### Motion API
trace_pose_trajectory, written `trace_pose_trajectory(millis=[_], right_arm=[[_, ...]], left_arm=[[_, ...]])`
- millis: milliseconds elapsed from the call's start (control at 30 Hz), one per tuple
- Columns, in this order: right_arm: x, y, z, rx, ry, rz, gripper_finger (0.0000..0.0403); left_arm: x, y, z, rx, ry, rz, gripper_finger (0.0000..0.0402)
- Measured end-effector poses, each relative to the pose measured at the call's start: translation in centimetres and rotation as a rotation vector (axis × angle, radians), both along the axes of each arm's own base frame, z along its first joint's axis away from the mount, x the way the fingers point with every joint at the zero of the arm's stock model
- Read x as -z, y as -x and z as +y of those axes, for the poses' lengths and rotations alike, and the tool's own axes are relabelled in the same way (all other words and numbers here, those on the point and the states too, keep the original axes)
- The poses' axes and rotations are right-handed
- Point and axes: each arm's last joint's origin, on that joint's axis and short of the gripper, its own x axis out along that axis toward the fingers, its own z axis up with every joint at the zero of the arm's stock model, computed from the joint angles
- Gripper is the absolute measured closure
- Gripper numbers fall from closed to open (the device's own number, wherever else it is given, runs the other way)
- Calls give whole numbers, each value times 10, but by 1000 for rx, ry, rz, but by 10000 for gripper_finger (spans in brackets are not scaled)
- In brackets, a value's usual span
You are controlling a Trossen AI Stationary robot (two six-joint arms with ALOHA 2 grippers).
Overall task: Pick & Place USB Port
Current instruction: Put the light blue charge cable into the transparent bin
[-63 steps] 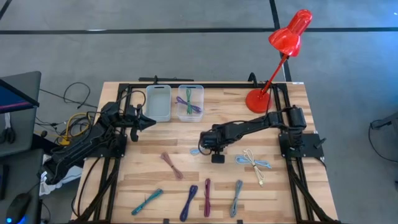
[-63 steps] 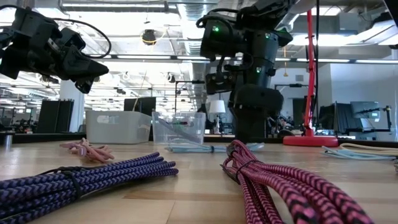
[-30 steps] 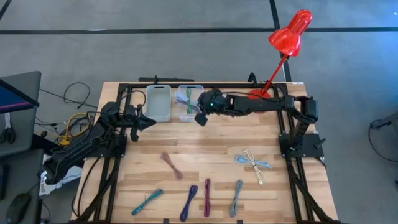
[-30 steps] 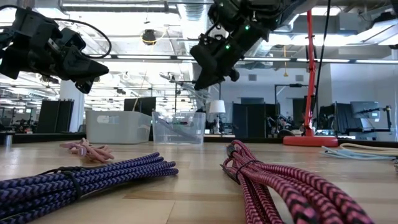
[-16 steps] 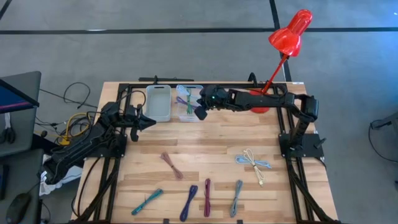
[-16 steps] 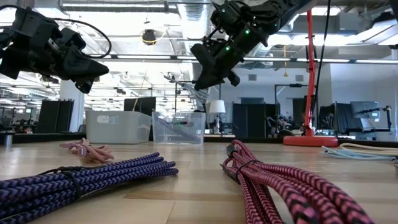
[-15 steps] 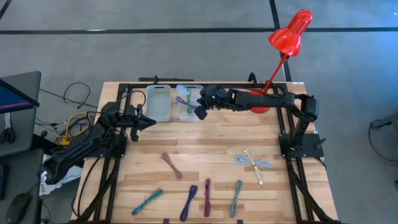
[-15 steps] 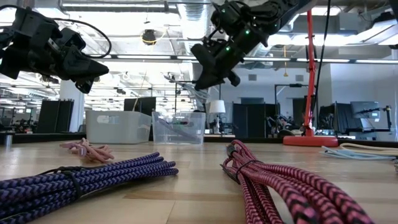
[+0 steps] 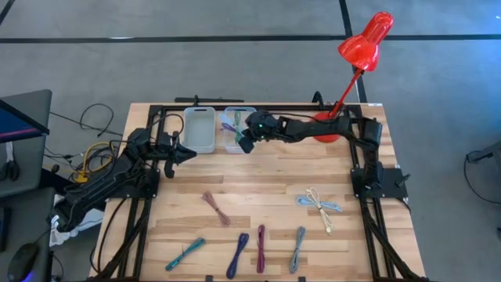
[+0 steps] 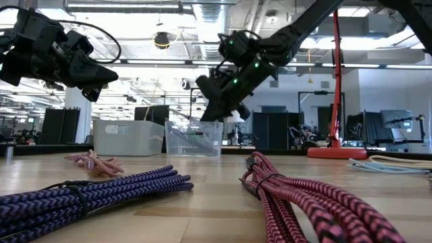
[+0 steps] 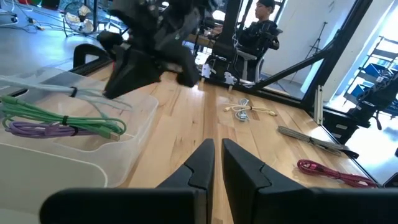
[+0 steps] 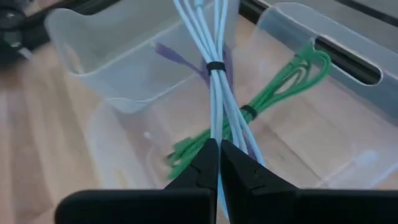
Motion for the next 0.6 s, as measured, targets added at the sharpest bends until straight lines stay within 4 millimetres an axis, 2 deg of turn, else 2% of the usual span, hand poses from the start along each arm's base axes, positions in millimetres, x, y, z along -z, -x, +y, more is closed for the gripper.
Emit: trace_pose_trajectory(millis=[267, 600], right_arm=[[-7, 1, -3, 28, 28, -27, 398], [-16, -2, -7, 19, 61, -33, 335]], left_arm=[[0, 0, 0, 0, -2, 1, 372], [0, 0, 0, 0, 1, 1, 372]])
